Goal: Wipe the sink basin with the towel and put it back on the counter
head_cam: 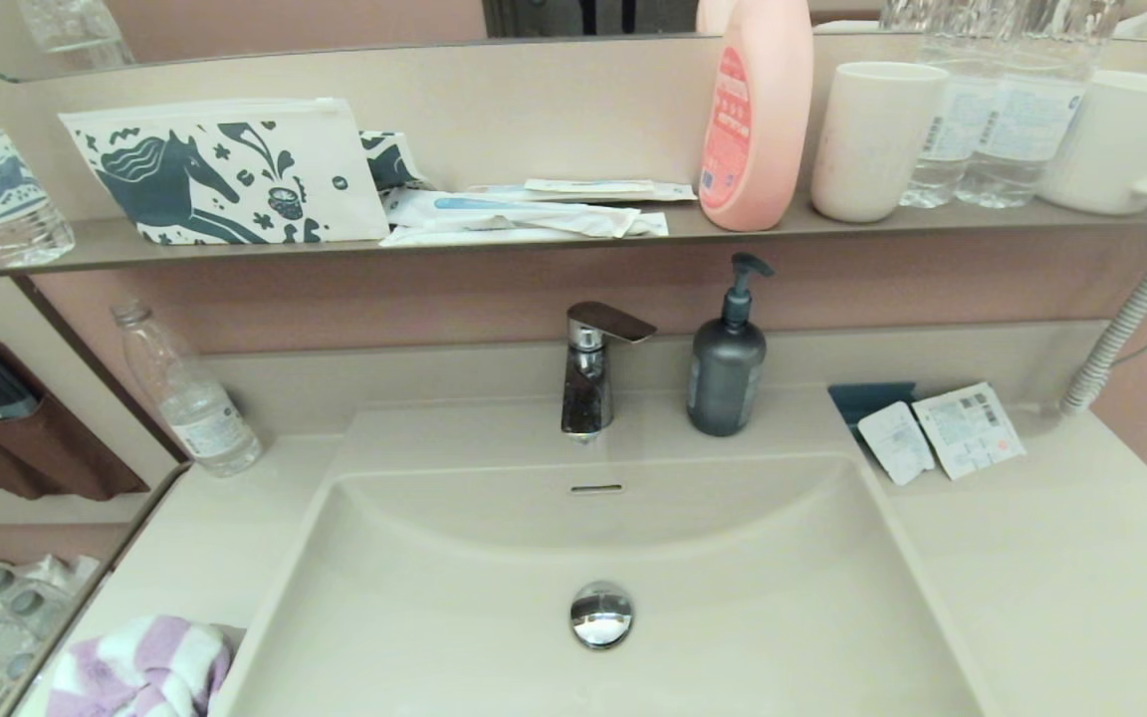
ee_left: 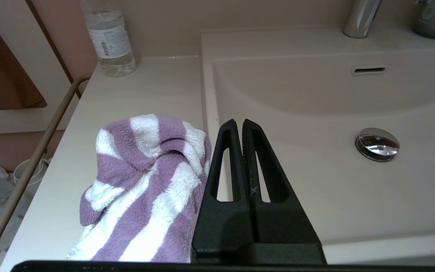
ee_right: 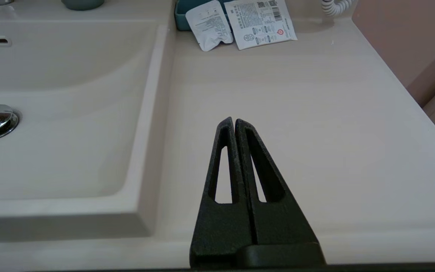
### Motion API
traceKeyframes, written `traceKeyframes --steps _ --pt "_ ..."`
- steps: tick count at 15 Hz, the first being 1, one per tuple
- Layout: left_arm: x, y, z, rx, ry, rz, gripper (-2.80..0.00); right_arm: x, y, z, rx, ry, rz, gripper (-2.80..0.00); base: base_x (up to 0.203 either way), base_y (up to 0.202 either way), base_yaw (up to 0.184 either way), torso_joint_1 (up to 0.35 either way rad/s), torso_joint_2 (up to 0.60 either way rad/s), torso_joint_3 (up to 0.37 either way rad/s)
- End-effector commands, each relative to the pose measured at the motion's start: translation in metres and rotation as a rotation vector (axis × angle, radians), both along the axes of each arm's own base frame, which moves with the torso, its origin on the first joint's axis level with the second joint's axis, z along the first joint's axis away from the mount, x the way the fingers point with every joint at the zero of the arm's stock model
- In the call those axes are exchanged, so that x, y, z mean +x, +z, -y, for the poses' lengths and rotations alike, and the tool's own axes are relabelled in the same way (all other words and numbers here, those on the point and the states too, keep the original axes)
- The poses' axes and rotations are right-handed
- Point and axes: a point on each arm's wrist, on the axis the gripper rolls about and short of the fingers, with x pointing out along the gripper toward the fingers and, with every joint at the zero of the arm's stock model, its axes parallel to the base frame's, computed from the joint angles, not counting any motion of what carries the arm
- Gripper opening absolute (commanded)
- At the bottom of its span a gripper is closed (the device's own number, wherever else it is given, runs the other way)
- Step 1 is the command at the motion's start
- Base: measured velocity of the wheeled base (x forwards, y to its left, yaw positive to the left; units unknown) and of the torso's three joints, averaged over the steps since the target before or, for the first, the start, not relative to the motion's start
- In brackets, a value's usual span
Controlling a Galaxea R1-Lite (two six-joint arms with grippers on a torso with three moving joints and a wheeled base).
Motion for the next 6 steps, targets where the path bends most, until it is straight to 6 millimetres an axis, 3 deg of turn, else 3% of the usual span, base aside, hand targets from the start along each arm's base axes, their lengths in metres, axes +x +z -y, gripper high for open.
traceKeyframes --steps 1,6 --pt "0.0 0.0001 0.0 0.0 0.0 0.001 -2.8 0.0 0.0 0.0001 0.008 -0.002 0.0 -2.8 0.0 0.0 0.0 0.0 0.0 0.0" --pt "0.0 0.0001 0.0 0.0 0.0 0.001 -2.8 0.0 0.0 0.0 0.009 -0.002 0.0 -2.8 0.0 0.0 0.0 0.0 0.0 0.0"
